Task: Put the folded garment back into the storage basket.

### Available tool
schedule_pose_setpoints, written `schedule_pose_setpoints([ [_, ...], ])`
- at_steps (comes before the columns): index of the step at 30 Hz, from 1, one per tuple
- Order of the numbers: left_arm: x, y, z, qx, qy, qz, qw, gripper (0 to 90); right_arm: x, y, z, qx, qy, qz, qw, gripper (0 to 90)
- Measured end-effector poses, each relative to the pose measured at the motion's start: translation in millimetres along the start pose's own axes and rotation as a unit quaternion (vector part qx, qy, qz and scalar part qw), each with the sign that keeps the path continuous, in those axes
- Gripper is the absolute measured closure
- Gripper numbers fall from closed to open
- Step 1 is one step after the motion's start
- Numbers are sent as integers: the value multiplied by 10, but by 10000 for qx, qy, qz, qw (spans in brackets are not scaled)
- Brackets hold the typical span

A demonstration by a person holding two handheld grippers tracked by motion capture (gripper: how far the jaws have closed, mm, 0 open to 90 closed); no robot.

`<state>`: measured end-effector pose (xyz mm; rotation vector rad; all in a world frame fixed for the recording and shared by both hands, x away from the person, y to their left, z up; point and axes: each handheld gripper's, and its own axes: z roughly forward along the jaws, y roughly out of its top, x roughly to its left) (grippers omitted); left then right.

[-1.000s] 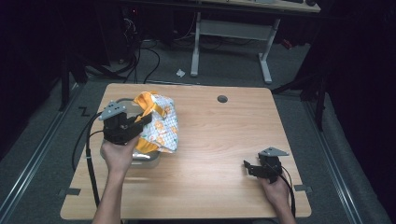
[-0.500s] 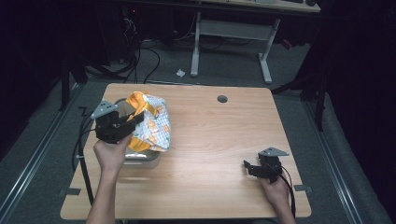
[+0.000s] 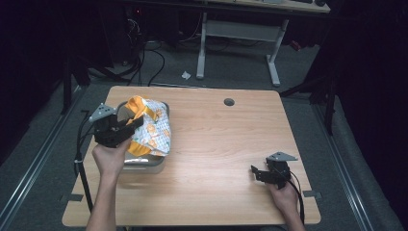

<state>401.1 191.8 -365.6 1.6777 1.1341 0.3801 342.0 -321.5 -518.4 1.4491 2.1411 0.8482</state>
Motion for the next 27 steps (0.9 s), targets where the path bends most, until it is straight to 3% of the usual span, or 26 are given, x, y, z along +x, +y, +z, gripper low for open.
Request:
schedule_pose_setpoints([
  [12, 116, -61, 97, 137, 31, -108, 9998, 780, 0, 0, 0, 2, -1, -1, 10000, 258],
  [27, 290, -166, 280, 518, 172, -148, 9984, 779, -1, 2, 0, 10, -3, -2, 10000, 258],
])
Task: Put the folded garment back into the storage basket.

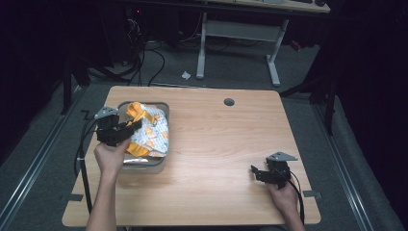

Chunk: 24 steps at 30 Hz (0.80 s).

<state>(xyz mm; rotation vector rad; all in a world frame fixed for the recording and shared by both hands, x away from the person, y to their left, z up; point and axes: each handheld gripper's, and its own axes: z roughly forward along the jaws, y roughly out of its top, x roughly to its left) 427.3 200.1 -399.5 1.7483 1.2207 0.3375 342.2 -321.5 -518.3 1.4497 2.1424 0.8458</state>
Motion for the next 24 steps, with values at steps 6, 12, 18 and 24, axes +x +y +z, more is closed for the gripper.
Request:
schedule_pose_setpoints([
  [6, 67, -35, 66, 154, 109, -17, 9998, 777, 1, 0, 0, 2, -2, 9, 10000, 258],
  [12, 130, -92, 149, 389, 269, -23, 9989, 777, 0, 0, 0, 1, -1, 4, 10000, 258],
  [18, 145, -134, 224, 550, 388, -70, 9977, 776, 1, 0, 0, 2, -3, 7, 10000, 258],
  [24, 182, -155, 292, 772, 550, -129, 9954, 768, 0, 0, 0, 1, -1, 4, 10000, 258],
])
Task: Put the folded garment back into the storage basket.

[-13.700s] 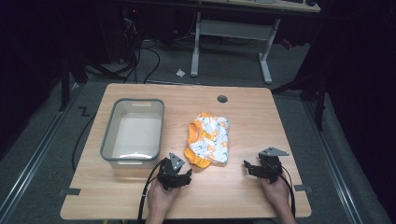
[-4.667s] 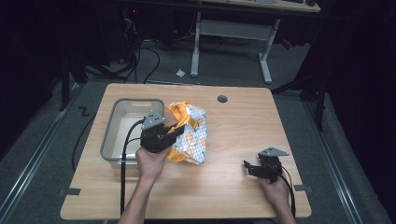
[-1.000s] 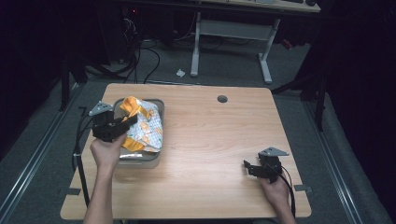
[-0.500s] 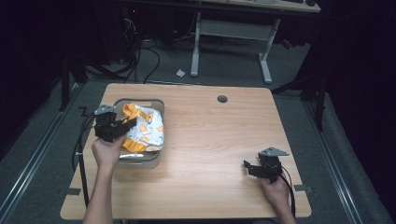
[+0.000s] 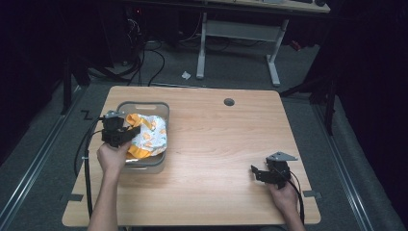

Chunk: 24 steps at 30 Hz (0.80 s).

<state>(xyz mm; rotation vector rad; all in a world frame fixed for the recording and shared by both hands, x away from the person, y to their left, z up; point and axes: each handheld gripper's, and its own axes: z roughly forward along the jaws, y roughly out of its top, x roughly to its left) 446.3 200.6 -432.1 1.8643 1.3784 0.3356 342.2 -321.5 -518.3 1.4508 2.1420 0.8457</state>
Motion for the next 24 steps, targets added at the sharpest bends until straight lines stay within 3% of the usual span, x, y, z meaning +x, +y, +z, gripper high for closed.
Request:
schedule_pose_setpoints([
  [14, 8, -76, 117, 369, 159, -101, 9991, 715, 0, 0, 0, -2, -1, -5, 10000, 258],
  [19, -16, -72, 112, 389, 265, -128, 9988, 583, 0, 0, 0, -2, -1, -5, 10000, 258],
  [21, -27, -65, 76, 293, 424, -150, 9986, 518, 0, 0, 0, -2, 0, -3, 10000, 258],
  [24, -36, -54, 21, 107, 473, -169, 9987, 464, 1, 0, 0, 1, -2, 4, 10000, 258],
])
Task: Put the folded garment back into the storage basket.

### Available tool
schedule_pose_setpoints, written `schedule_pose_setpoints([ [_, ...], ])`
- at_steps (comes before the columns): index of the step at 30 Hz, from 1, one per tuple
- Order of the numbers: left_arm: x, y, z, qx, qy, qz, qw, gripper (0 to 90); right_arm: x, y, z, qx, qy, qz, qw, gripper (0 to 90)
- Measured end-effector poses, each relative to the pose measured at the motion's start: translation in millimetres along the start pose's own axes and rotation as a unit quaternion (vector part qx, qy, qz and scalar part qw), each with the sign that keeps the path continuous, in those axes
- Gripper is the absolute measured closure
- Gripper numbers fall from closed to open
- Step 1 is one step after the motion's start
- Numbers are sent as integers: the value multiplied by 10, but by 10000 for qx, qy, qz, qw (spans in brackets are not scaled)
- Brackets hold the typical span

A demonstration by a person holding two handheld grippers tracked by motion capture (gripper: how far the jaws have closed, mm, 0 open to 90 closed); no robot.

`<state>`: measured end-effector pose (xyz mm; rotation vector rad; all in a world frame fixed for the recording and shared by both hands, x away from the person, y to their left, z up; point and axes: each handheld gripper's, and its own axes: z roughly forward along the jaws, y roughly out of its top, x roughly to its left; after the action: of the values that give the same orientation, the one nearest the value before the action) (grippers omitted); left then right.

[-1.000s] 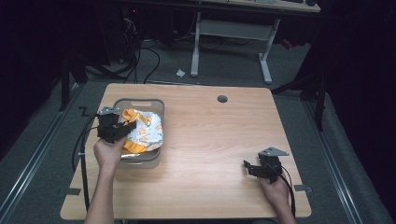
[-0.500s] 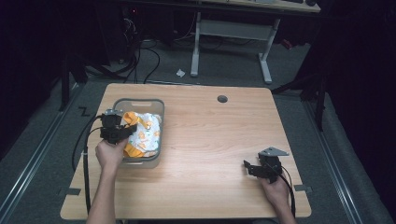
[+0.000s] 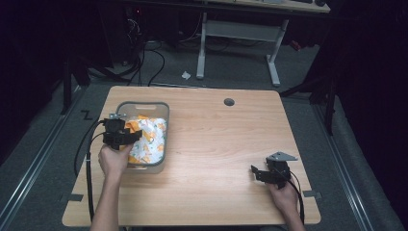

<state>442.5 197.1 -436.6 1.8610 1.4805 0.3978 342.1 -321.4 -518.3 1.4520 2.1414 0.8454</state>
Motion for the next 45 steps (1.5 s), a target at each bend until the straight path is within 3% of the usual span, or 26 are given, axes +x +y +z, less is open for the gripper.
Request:
schedule_pose_setpoints([
  [6, -62, 18, -78, -191, 11, 115, 9998, 433, 0, 0, 0, 0, 0, -1, 10000, 258],
  [18, -386, 29, -246, -641, -330, 451, 9964, 405, -1, 0, 0, -2, 1, -8, 10000, 258],
  [34, -673, 2, -310, -795, -610, 681, 9926, 385, -1, 0, 0, -3, 2, -7, 10000, 258],
  [45, -855, -55, -323, -946, -749, 707, 9902, 379, -1, 0, 0, -3, 2, -7, 10000, 258],
])
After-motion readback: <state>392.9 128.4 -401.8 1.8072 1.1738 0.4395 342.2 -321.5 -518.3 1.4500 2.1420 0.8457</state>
